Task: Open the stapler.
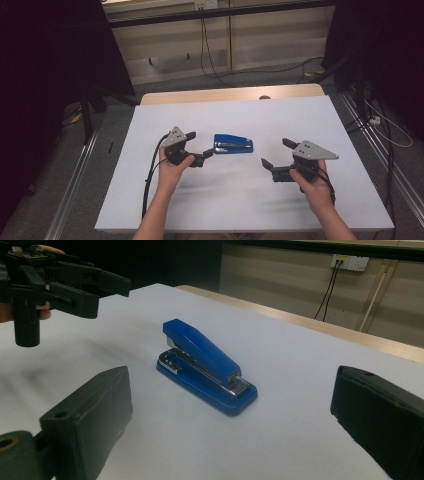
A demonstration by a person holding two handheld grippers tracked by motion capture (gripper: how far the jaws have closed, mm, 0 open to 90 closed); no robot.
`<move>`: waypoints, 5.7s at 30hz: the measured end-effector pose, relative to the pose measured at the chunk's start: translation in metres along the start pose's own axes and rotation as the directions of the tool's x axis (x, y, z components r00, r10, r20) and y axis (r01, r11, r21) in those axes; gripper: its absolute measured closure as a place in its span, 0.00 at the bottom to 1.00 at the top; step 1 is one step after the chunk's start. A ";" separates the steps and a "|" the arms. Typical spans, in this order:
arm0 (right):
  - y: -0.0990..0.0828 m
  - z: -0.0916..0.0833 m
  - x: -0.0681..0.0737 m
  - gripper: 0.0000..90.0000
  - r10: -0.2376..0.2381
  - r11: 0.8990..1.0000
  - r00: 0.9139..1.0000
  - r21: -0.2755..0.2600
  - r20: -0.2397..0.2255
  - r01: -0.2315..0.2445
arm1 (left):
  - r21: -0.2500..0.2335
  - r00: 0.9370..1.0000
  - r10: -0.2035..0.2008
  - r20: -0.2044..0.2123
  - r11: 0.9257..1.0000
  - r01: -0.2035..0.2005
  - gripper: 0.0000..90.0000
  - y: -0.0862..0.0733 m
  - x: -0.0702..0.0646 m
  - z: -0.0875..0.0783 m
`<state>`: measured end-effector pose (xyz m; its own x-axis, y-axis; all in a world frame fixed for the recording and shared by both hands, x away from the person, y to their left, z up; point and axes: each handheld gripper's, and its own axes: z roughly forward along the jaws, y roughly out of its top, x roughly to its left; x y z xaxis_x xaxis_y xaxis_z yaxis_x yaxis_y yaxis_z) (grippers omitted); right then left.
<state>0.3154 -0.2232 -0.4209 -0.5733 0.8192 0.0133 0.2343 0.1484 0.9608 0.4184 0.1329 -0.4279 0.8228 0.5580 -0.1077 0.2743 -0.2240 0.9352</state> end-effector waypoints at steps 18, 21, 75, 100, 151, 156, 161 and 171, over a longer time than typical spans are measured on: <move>0.005 0.013 -0.002 0.03 0.000 1.000 1.000 0.013 -0.001 0.000 | 0.022 0.999 0.007 0.051 1.000 -0.008 0.05 0.012 0.012 0.040; 0.007 0.016 -0.002 0.03 0.000 1.000 1.000 0.016 -0.001 0.000 | 0.042 0.998 0.011 0.059 0.999 -0.014 0.05 0.011 0.014 0.048; 0.019 0.051 -0.002 0.04 0.006 0.997 1.000 0.082 0.015 -0.007 | 0.250 0.986 0.006 0.167 0.967 -0.048 0.53 0.000 0.026 0.080; 0.009 0.064 0.008 0.04 0.003 0.993 1.000 0.117 -0.016 -0.001 | 0.162 0.975 -0.104 0.196 0.984 0.073 0.64 0.029 0.018 0.067; 0.010 0.151 0.045 1.00 0.157 0.972 0.987 0.174 0.023 -0.158 | 0.160 0.981 -0.106 0.160 0.984 0.080 0.67 0.040 0.009 0.066; 0.007 0.153 0.047 1.00 0.161 0.973 0.986 0.160 0.041 -0.166 | 0.159 0.982 -0.107 0.158 0.984 0.082 0.67 0.040 0.009 0.067; 0.004 0.156 0.046 1.00 0.174 0.972 0.983 0.152 0.050 -0.180 | 0.159 0.982 -0.110 0.154 0.984 0.086 0.67 0.040 0.009 0.066; 0.005 0.159 0.050 1.00 0.176 0.972 0.980 0.143 0.089 -0.188 | 0.151 0.982 -0.111 0.155 0.985 0.087 0.66 0.039 0.010 0.066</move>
<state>0.4127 -0.0930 -0.4600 -0.4508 0.8785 0.1579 0.4473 0.0693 0.8917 0.4697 0.0771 -0.4145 0.8545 0.4490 -0.2614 0.4170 -0.2926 0.8605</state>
